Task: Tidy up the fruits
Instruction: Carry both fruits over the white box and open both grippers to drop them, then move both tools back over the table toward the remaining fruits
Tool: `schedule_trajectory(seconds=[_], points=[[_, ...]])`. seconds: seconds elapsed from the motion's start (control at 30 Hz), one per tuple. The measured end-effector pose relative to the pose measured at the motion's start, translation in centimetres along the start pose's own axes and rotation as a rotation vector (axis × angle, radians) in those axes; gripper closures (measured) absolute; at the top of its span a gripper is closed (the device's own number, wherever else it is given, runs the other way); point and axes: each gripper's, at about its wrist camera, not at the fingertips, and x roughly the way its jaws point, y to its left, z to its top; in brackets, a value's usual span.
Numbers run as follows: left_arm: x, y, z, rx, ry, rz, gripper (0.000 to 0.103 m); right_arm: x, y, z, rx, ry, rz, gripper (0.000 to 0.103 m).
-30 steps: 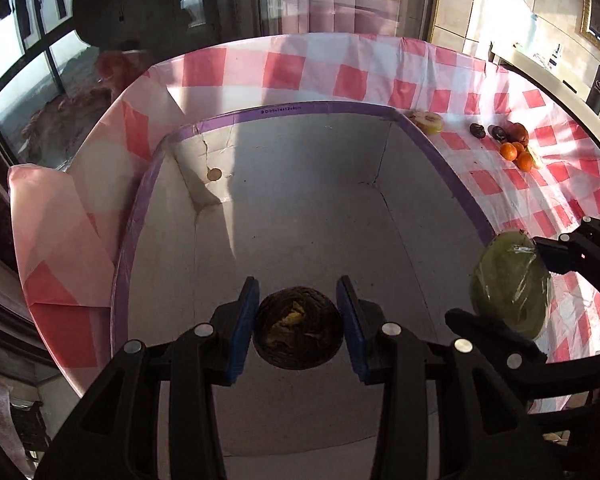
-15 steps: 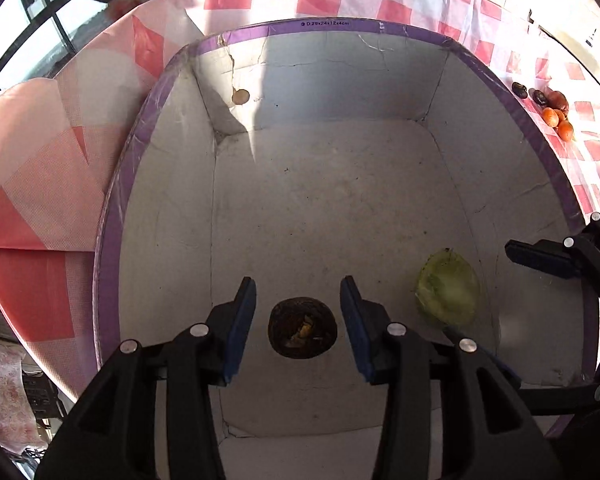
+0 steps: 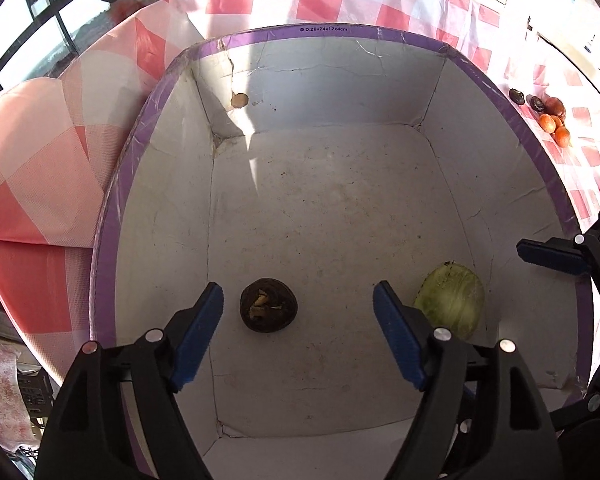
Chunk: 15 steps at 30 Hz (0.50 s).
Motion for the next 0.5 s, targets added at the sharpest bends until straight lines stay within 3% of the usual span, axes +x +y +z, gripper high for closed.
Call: schedule_trajectory(seconds=[0.07,0.13,0.23,0.3,0.43,0.5], points=[[-1.3,0.0,0.1,0.008,-0.011,-0.036,0.025,-2.2,-0.4,0.0,0.016,-0.007,-0.017,0.016],[-4.0,-0.4,0.1,0.043,-0.085,-0.044,0.024,-5.5,-1.4,-0.2,0.054,-0.056,-0.015,0.015],[-8.5,-0.4,0.0,0.059,-0.204,-0.082,0.004,-11.2,-3.0,-1.7,0.037,-0.189,-0.087,0.015],[-10.8,-0.4,-0.3,0.063,-0.269,-0.084,0.002,-13.9,-4.3,-3.5,0.038,-0.263,-0.18,0.015],[-13.4,-1.2,-0.3,0.127,-0.368,-0.076,0.002,-16.4,-7.8,-7.9,0.184,-0.35,-0.283,0.015],[-13.3,-1.5,-0.6,0.153,-0.434,-0.06,0.002,-16.1,-10.1,-10.5,0.318,-0.427,-0.255,0.014]])
